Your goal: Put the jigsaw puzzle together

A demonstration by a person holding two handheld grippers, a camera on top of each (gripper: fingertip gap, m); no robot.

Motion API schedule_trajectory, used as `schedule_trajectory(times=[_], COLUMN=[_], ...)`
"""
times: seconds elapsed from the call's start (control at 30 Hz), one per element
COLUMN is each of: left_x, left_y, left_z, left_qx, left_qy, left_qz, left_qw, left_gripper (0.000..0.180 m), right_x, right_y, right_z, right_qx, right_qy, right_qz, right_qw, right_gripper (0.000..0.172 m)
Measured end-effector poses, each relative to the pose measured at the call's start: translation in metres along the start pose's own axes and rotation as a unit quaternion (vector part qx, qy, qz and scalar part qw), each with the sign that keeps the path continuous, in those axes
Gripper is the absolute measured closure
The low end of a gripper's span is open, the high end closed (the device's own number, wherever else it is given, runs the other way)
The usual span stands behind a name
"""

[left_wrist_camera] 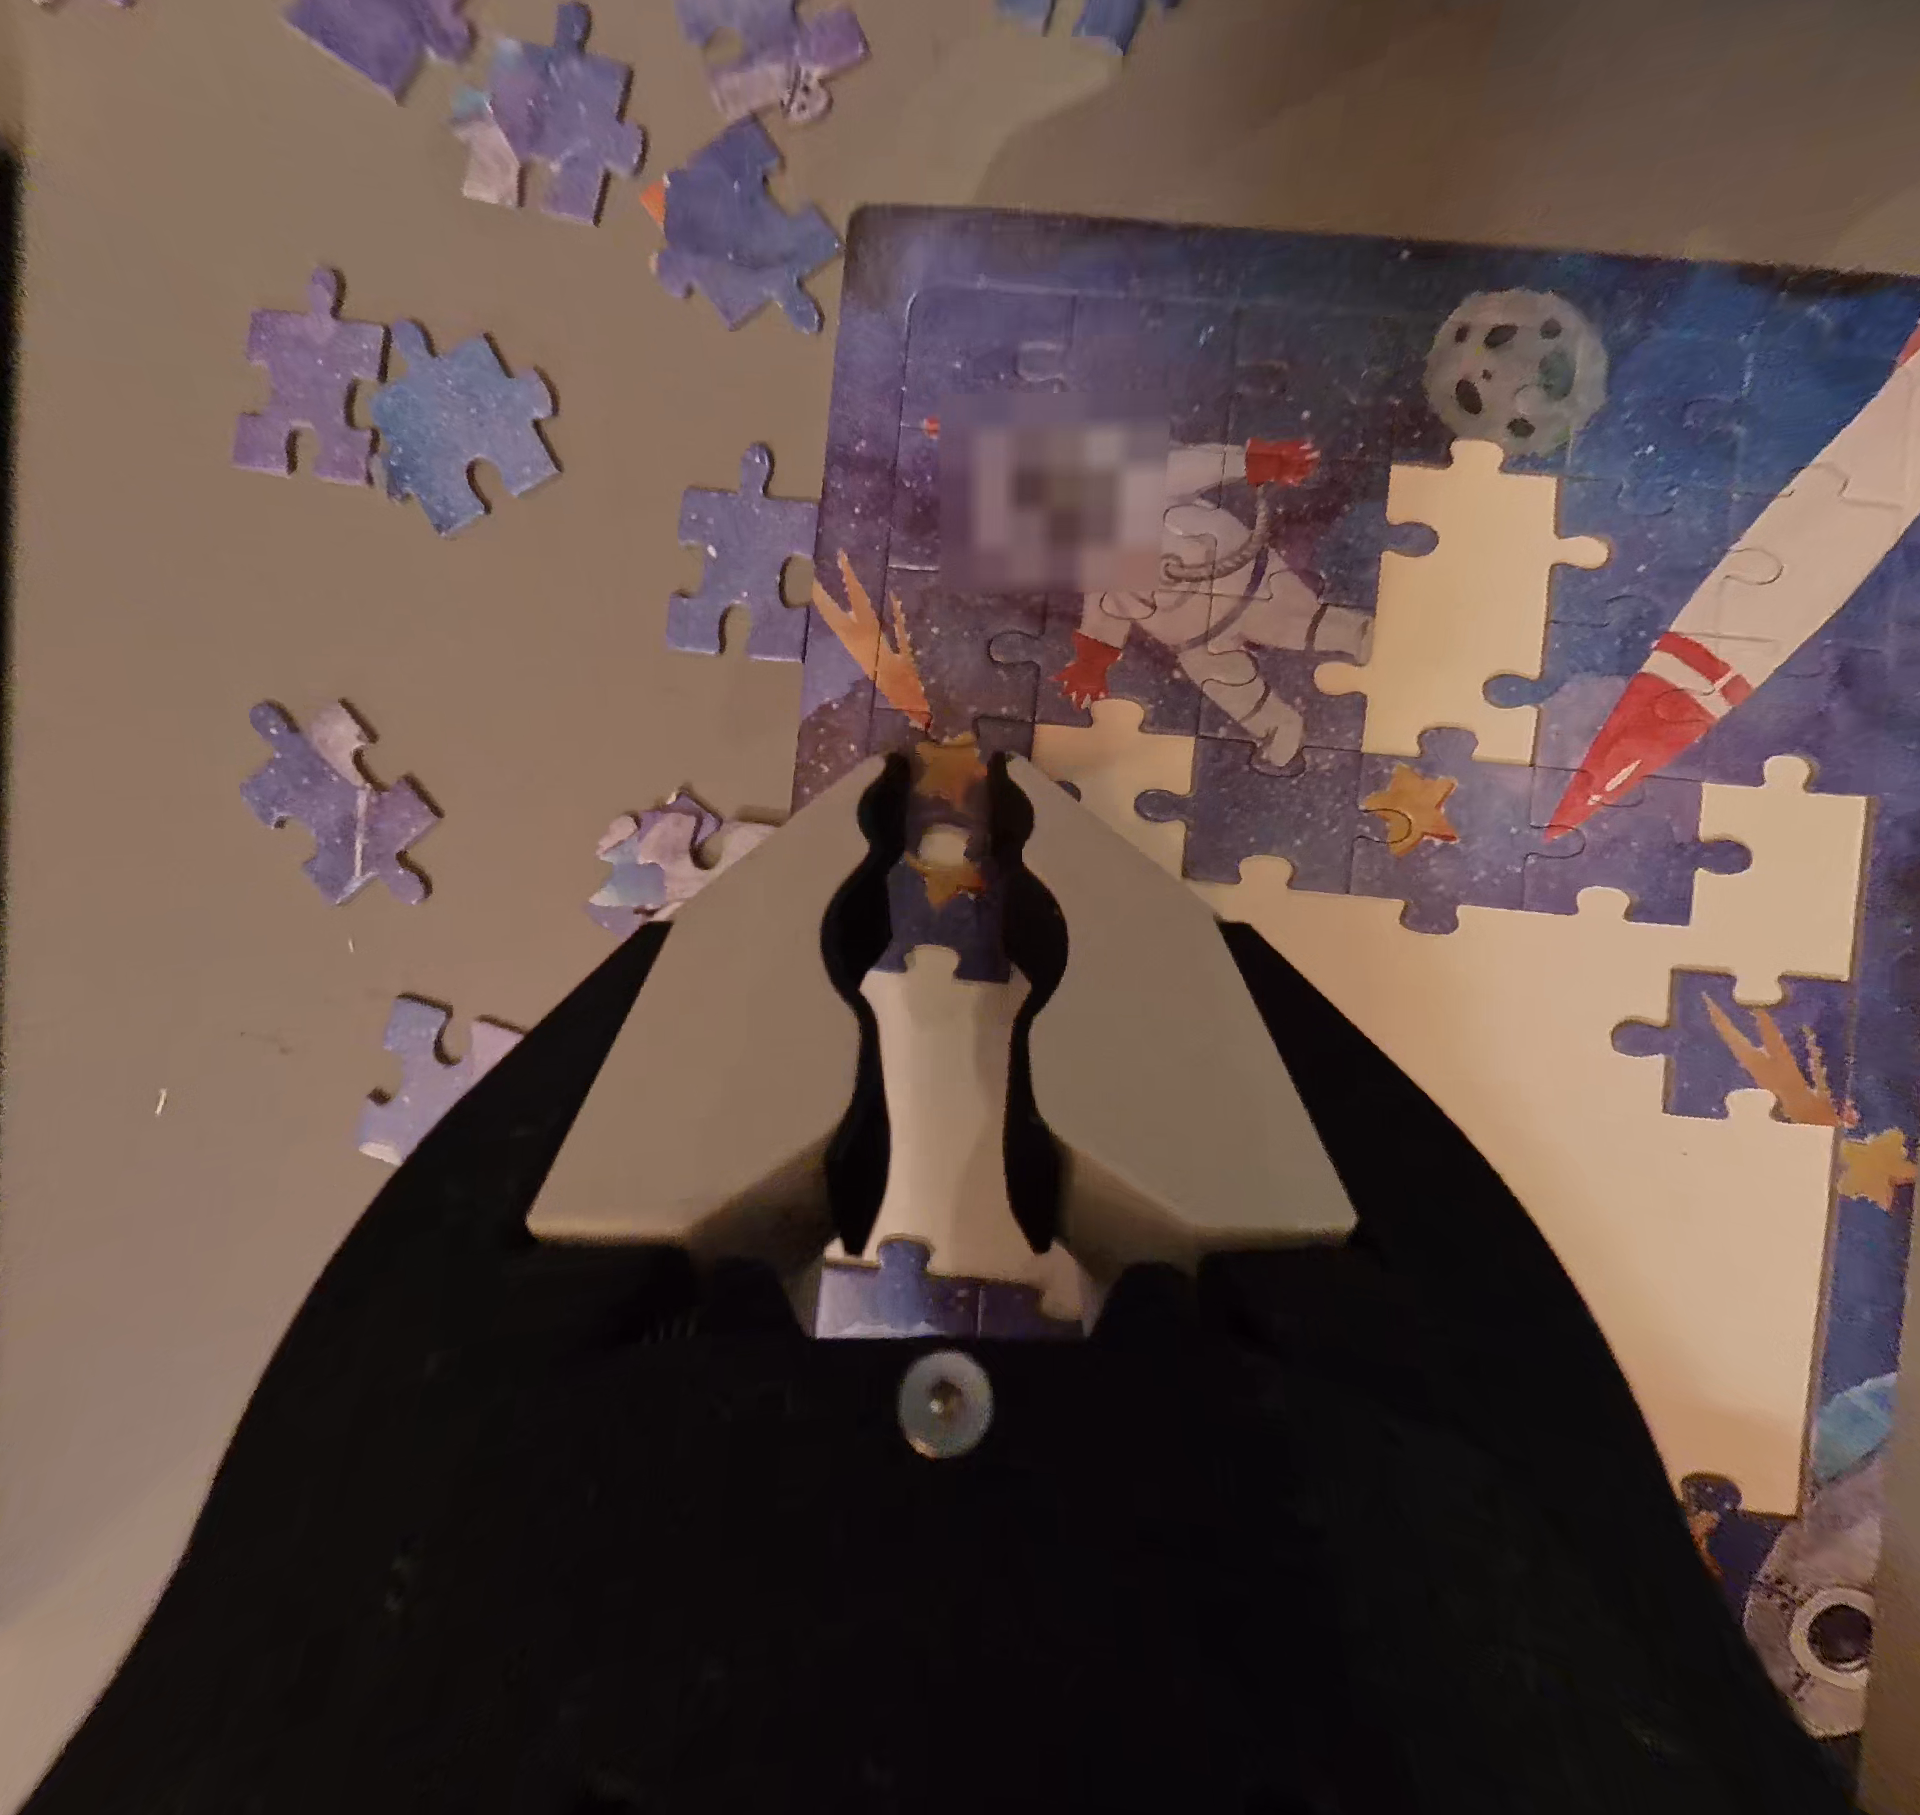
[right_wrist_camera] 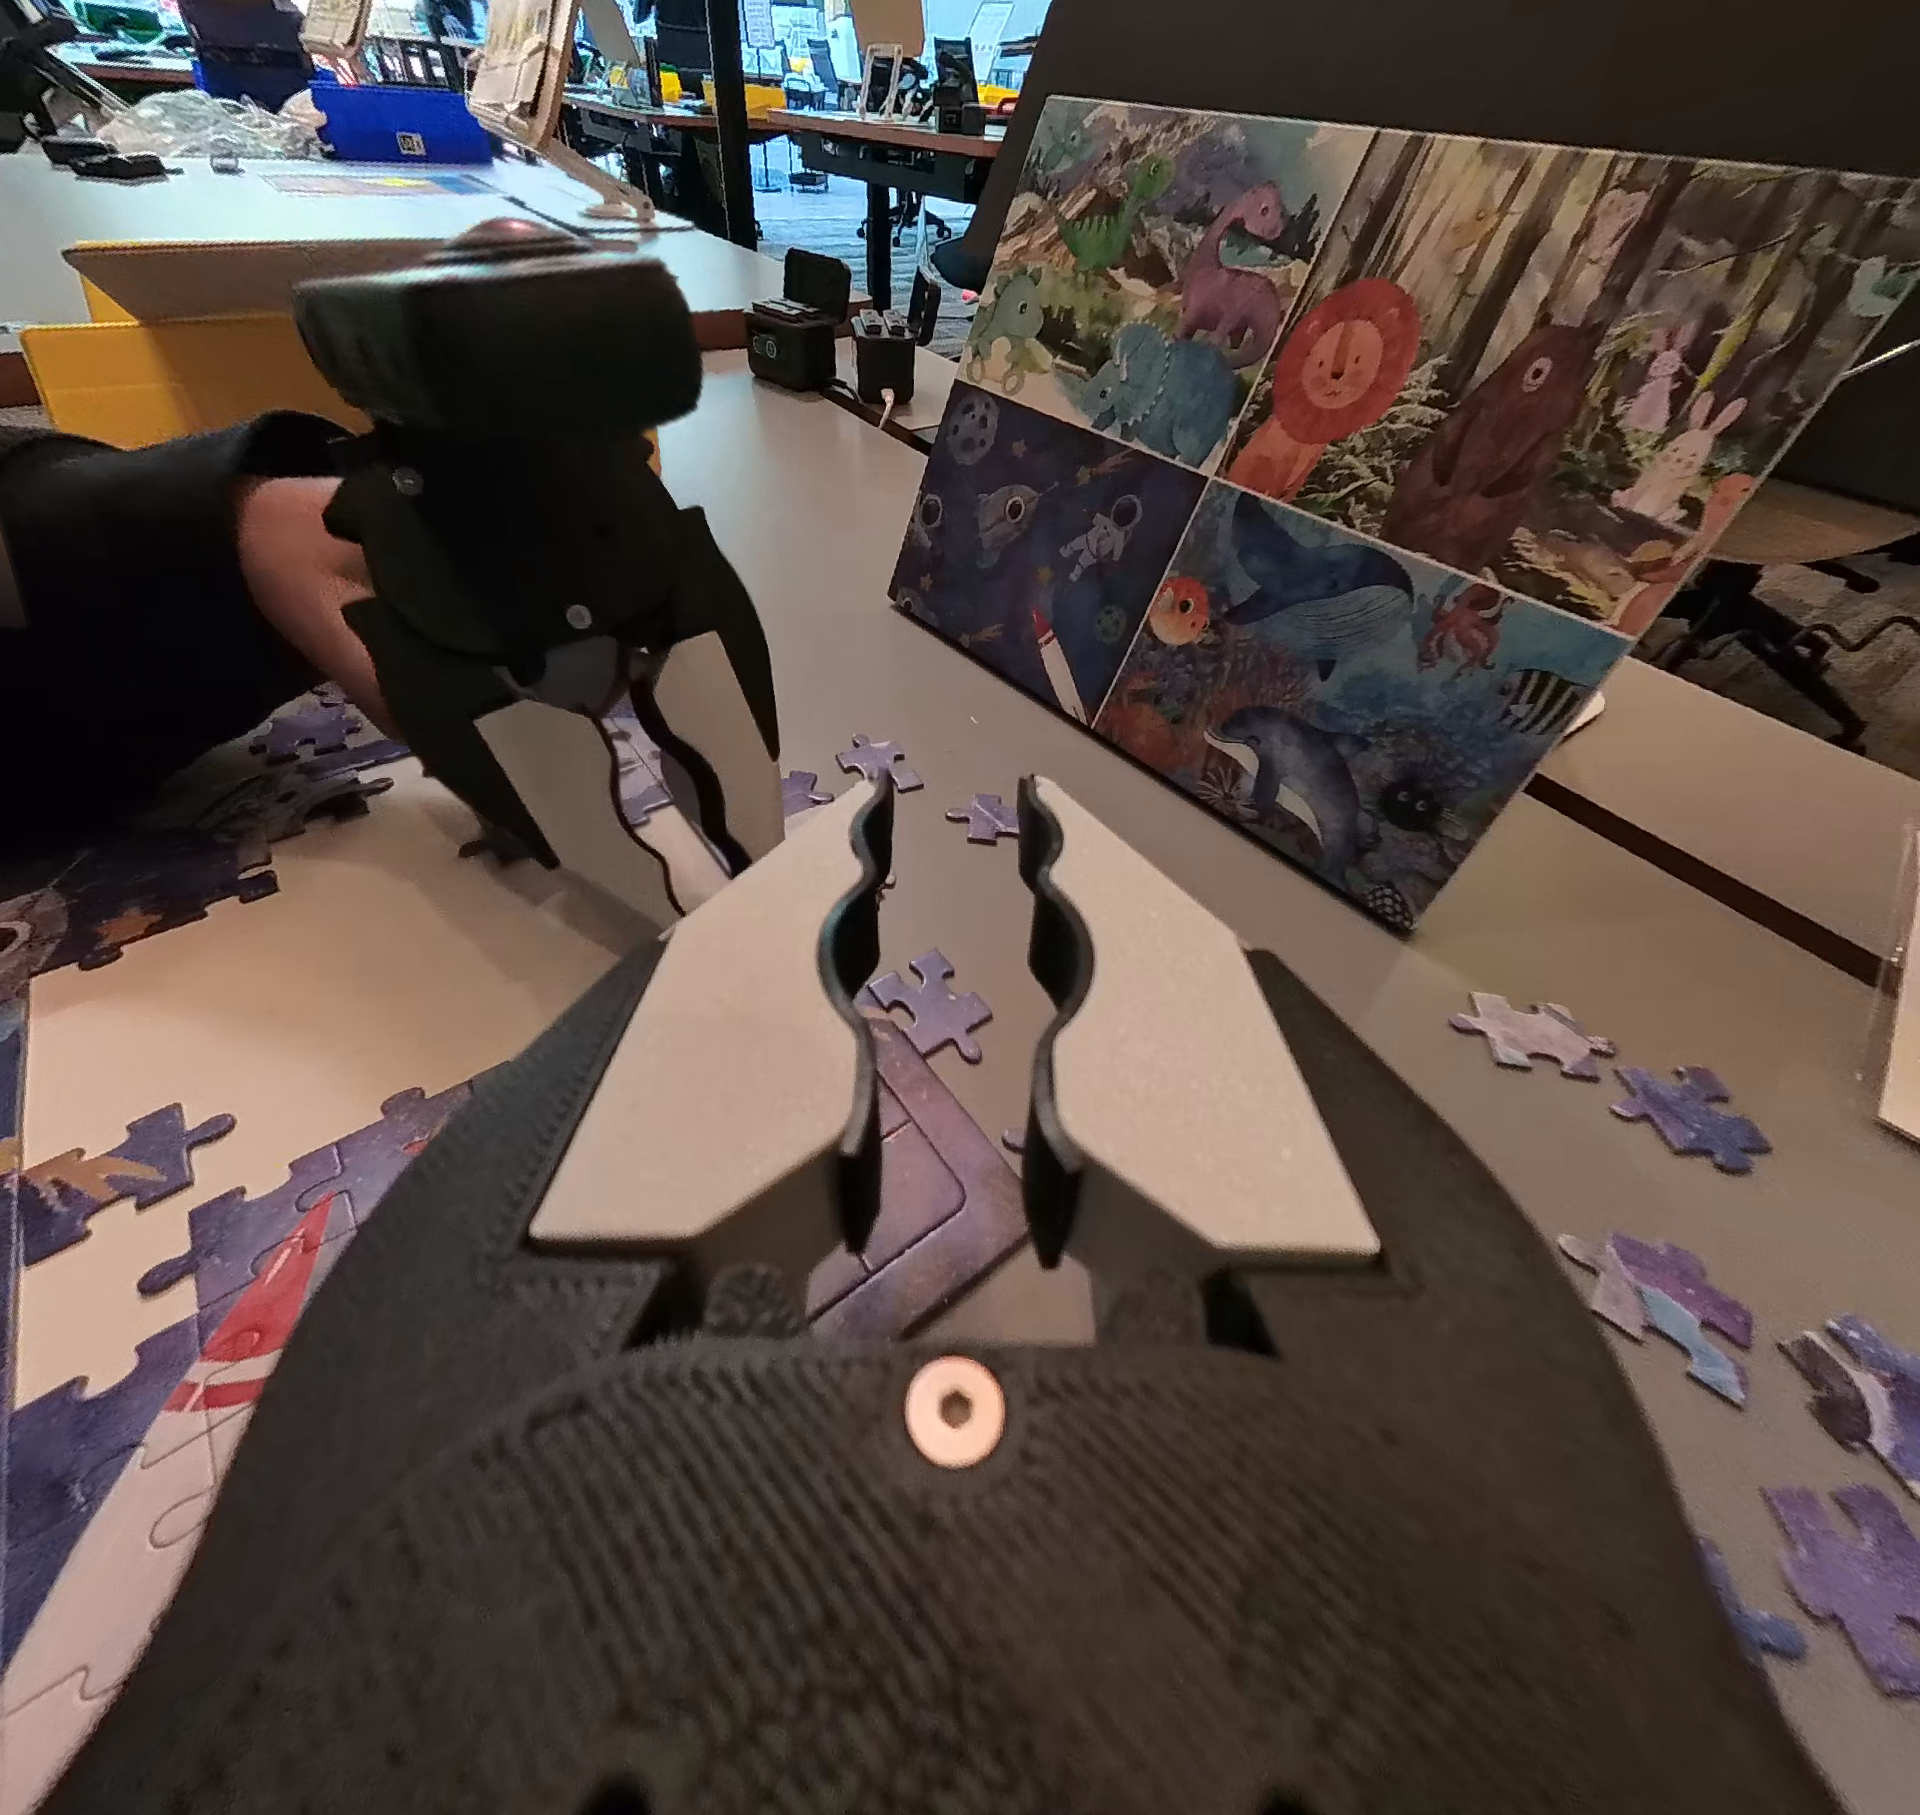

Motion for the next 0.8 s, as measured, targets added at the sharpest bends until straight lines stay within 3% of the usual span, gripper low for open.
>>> schedule_trajectory(times=[0.43,0.8], left_x=[-0.012,0.002], left_y=[0.006,0.020], left_z=[-0.017,-0.015], left_qx=[0.019,0.020], left_qy=[-0.012,0.012], left_qz=[-0.030,-0.013], left_qw=[0.999,1.000], left_gripper=[0.162,0.140], right_x=[-0.001,-0.014], right_y=[0.003,0.020], right_z=[0.002,0.016], right_qx=[-0.010,-0.064], right_qy=[-0.002,-0.022], right_qz=[-0.004,-0.033], right_qw=[1.000,0.997], right_gripper=[0.149,0.149])
Point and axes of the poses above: each gripper's, where its closed fingertips meet, z out along the fingers, y out of its underside, x = y × z across the jaws, the point moved 5 cm from there along -z, back along the fingers, and after that the axes turned 1 degree about -y, right-handed, at the moved point
